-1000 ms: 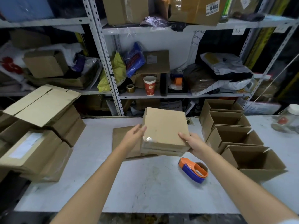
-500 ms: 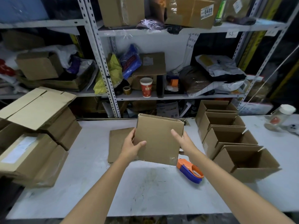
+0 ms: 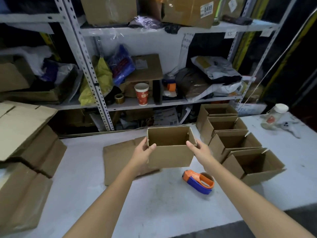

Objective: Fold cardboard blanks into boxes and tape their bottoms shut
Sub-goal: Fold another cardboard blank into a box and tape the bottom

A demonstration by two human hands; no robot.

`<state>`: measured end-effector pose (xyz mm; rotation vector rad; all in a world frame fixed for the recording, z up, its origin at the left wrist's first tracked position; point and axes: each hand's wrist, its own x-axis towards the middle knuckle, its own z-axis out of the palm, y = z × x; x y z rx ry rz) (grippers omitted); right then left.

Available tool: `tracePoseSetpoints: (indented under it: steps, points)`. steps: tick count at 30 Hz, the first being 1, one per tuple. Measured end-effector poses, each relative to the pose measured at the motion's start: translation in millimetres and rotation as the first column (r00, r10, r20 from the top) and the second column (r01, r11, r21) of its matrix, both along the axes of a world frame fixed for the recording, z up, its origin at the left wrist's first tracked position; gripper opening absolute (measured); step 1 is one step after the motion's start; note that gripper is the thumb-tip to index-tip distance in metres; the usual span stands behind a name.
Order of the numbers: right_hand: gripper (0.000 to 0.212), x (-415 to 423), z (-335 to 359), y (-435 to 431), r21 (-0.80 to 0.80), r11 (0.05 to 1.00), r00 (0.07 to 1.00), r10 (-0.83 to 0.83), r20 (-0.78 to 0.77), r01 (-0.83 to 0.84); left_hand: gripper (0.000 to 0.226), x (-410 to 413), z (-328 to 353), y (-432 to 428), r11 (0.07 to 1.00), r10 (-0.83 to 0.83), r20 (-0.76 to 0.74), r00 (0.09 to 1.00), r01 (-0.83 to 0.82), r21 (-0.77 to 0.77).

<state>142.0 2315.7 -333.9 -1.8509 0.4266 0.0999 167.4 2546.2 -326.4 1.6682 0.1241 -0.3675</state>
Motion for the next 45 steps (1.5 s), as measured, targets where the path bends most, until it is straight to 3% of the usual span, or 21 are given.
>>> tracePoseSetpoints:
  steps: [2, 4, 12, 20, 24, 32, 36, 40, 45]
  points:
    - [0.053, 11.0, -9.3, -12.6, -0.060, 0.998, 0.998, -0.026, 0.048, 0.029, 0.064, 16.0, -2.1, -12.4, 0.999, -0.038, 0.031, 0.999, 0.037, 0.006]
    - [0.063, 28.2, -19.5, -27.5, -0.070, 0.997, 0.998, -0.035, 0.052, 0.039, 0.067, 34.7, -7.2, -25.6, 0.998, -0.062, 0.050, 0.997, 0.060, 0.028]
    - [0.056, 126.0, -51.7, -84.8, -0.037, 0.998, 0.998, 0.058, -0.014, -0.058, 0.073, 118.1, -51.3, -84.8, 0.997, 0.013, -0.002, 1.000, -0.013, 0.072]
    - [0.101, 191.0, -94.6, -130.1, -0.004, 0.997, 0.993, 0.072, -0.093, -0.073, 0.075, 173.1, -87.4, -121.6, 0.994, 0.062, -0.086, 0.994, -0.054, 0.096]
    - [0.082, 200.4, -86.8, -132.6, -0.049, 0.998, 0.990, 0.042, -0.135, -0.049, 0.076, 186.3, -93.3, -131.6, 0.995, 0.060, -0.120, 0.991, -0.050, 0.082]
    - [0.087, 212.0, -96.7, -146.6, 0.019, 0.999, 0.986, 0.045, -0.163, -0.043, 0.072, 197.0, -91.7, -144.3, 0.982, 0.054, -0.106, 0.993, -0.033, 0.187]
    - [0.079, 208.5, -89.1, -145.4, 0.012, 0.999, 0.985, 0.047, -0.168, -0.045, 0.068, 195.4, -90.5, -144.6, 0.967, 0.041, -0.101, 0.994, -0.014, 0.253]
    - [0.069, 194.0, -73.0, -139.6, -0.077, 0.997, 0.987, 0.005, -0.160, -0.018, 0.071, 183.1, -80.0, -138.8, 0.962, 0.065, -0.099, 0.993, -0.036, 0.269]
    - [0.059, 145.5, -56.5, -124.0, -0.145, 0.989, 0.990, -0.054, -0.132, 0.035, 0.057, 146.6, -66.1, -120.6, 0.956, -0.011, -0.059, 0.998, 0.028, 0.291]
